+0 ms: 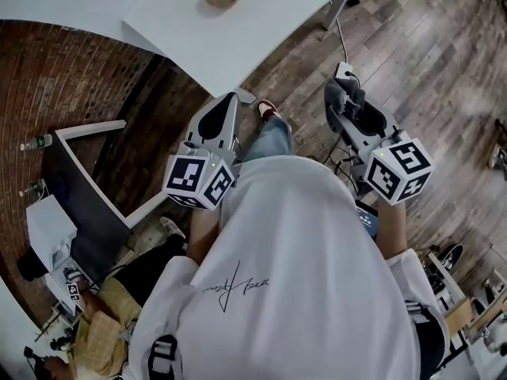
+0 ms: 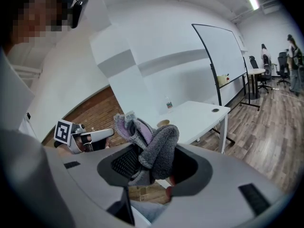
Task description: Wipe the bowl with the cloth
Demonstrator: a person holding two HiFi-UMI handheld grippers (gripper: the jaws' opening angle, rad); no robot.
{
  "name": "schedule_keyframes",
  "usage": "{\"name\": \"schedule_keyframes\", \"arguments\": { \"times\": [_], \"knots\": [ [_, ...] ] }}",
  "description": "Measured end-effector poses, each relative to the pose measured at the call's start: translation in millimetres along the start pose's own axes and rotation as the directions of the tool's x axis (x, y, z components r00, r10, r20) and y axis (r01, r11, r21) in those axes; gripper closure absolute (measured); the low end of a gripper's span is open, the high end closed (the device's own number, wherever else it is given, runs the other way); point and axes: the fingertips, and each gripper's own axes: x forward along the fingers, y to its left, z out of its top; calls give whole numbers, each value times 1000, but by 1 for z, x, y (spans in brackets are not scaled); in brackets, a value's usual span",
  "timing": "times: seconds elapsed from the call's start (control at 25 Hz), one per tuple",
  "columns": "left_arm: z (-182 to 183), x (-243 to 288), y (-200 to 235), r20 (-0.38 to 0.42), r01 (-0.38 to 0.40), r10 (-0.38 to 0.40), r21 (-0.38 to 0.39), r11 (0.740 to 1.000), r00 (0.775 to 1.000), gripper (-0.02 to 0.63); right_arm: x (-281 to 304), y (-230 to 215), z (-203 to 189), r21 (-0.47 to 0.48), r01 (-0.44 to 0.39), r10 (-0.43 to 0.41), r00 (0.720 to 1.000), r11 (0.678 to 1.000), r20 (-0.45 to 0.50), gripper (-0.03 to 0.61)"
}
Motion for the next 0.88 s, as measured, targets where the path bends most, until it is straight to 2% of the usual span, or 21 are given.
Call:
{"name": "schedule_keyframes", "arguments": {
  "times": [0.48,0.52,0.64,0.68,0.88],
  "knots": [
    [29,56,69,-1,-15,15,-71,997,1000,604,91,-18,55,-45,-49,45,996,998,-74,396],
    [35,61,74,6,-19,20,-56,998,1000,604,100,-18,60,-54,-59,54,995,997,-82,396],
    [47,78,85,2,-46,46,56,997,999,604,126,-20,73,-73,-86,79,993,994,-92,396],
    [47,83,87,-1,-49,49,65,997,999,604,132,-20,76,-75,-95,88,992,993,-94,396],
    [56,92,110,13,-68,68,20,997,998,604,162,-16,90,-92,-133,123,987,987,-108,396]
  ]
}}
